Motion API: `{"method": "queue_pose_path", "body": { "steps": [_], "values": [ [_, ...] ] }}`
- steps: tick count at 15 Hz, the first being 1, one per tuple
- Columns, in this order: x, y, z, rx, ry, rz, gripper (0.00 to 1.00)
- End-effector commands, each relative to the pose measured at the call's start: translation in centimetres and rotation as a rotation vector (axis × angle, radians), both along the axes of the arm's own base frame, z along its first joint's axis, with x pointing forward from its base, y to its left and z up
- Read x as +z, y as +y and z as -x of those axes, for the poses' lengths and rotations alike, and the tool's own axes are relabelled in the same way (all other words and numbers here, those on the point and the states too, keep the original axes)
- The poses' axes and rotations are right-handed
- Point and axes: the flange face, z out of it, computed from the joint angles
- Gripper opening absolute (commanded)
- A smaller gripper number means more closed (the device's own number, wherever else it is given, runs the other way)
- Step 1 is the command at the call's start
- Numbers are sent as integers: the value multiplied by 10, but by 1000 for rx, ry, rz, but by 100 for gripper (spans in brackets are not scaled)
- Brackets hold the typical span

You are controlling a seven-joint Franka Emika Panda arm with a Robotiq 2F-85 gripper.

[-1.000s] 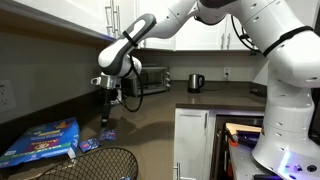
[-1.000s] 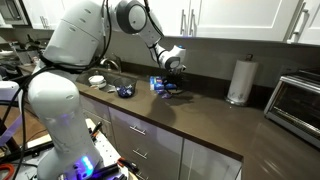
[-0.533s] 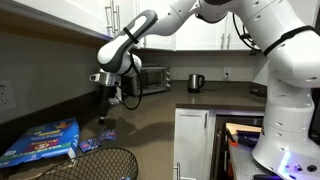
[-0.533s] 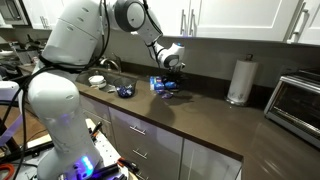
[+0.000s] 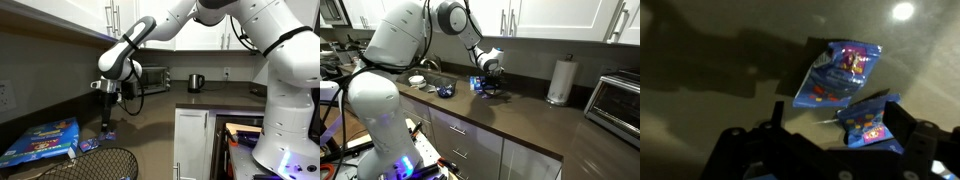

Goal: Pick a sachet and put it in the bin

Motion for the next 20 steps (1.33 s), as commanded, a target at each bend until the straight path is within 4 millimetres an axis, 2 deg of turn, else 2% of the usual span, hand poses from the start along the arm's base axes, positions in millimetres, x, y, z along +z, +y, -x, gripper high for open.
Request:
{"method": "queue_pose_path", "body": {
  "steps": [1, 2, 3, 4, 7, 10, 12, 15, 17, 18, 19, 20],
  "values": [
    [-31, -1, 4, -4, 13, 7, 100],
    [-40, -2, 4, -1, 3, 18, 100],
    [-46, -3, 4, -7, 1, 20, 75],
    [-46, -7, 0, -8, -20, 31, 74],
    [-32, -10, -2, -13, -33, 37, 56],
    [-20, -18, 2, -34, -32, 36, 34],
    [-13, -23, 6, -48, -46, 40, 23],
    [-9, -36, 14, -78, -64, 42, 3],
    [-5, -43, 26, -98, -77, 50, 0],
    [-2, -46, 32, -107, -82, 55, 2],
    [9, -58, 23, -108, -86, 62, 3],
    [15, -61, 26, -109, -91, 67, 3]
  ]
}}
